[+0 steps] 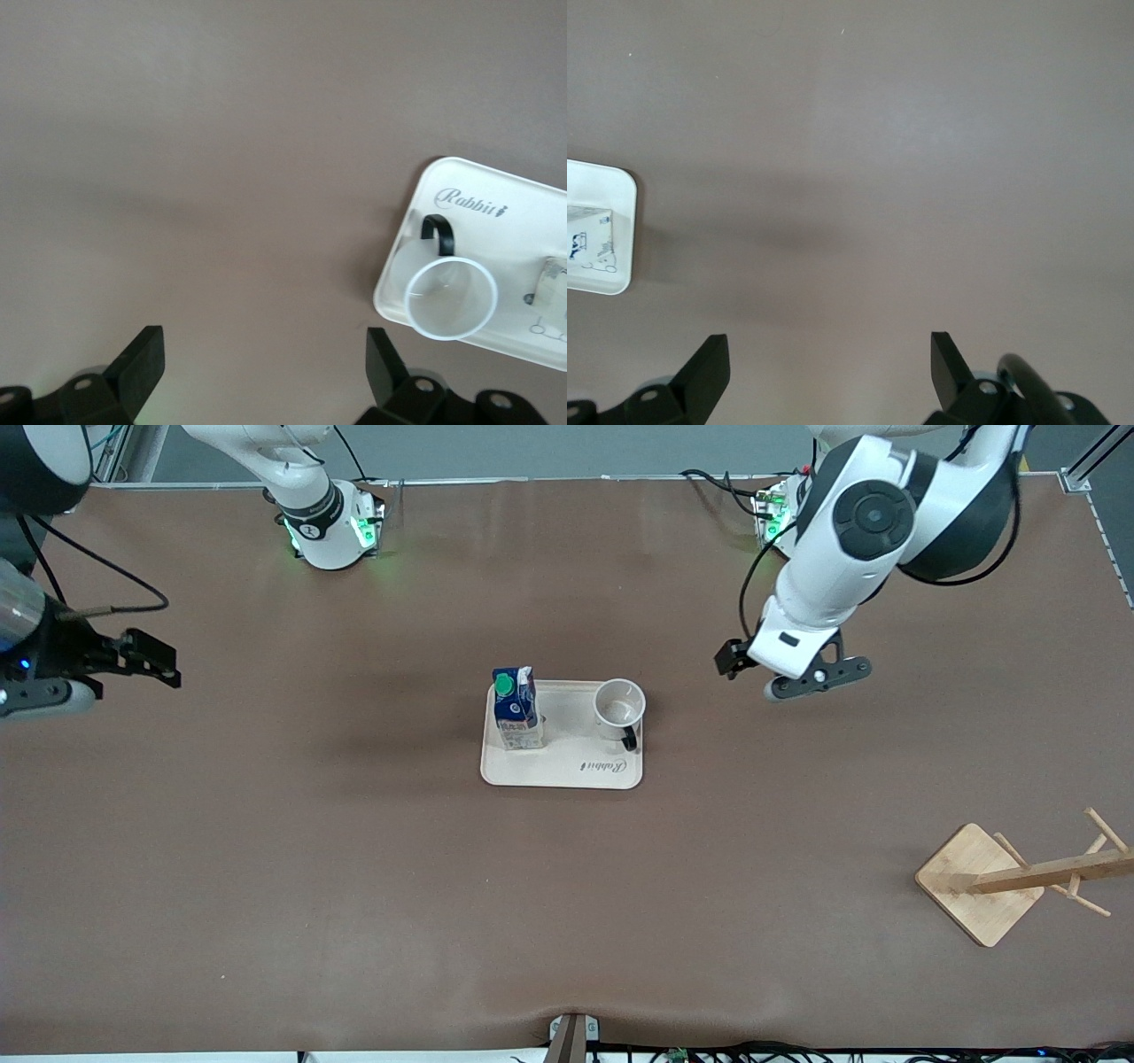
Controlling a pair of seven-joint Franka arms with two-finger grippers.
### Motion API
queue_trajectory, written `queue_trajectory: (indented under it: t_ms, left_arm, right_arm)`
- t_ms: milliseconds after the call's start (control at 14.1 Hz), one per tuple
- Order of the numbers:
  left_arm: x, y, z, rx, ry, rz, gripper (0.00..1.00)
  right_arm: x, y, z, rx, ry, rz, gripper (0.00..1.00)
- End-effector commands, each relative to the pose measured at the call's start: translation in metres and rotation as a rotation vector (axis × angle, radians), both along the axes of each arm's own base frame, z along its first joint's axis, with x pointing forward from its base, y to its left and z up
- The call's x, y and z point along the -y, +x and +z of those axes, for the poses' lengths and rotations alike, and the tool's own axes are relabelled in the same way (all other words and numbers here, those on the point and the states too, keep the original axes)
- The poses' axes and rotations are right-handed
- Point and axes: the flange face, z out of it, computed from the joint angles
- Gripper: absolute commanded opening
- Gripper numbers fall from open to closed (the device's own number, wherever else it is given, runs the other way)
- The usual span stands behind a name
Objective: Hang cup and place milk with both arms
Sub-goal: 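Move the left gripper toward the white mug on the tray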
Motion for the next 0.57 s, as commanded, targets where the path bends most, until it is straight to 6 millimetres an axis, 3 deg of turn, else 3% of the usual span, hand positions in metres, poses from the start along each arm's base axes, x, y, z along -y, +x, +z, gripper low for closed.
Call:
queue_trajectory:
  t_ms: [0, 142, 425, 496]
  left_arm:
    - [0.032, -0.007, -0.034, 0.005, -0.046, 0.058, 1.0]
    - [0.051, -0.015, -0.062, 0.001, -0.073, 0.076, 1.0]
    - [0.081, -0.022, -0.102, -0.032, -0.107, 0.082, 0.94]
    - [0.087, -0.023, -0.111, -0.037, -0.119, 0.101, 0.91]
  right_arm:
    - [0.002, 0.006, 0.004, -0.001, 0.008, 0.014, 1.0]
    - [-0.016, 0.004, 0.003, -0.009, -0.02, 0.045, 1.0]
    - [0.009, 0.004, -0.016, -0.048, -0.008, -0.01, 1.0]
    - [0.017, 0.009, -0.033, -0.08, -0.004, -0.024, 1.0]
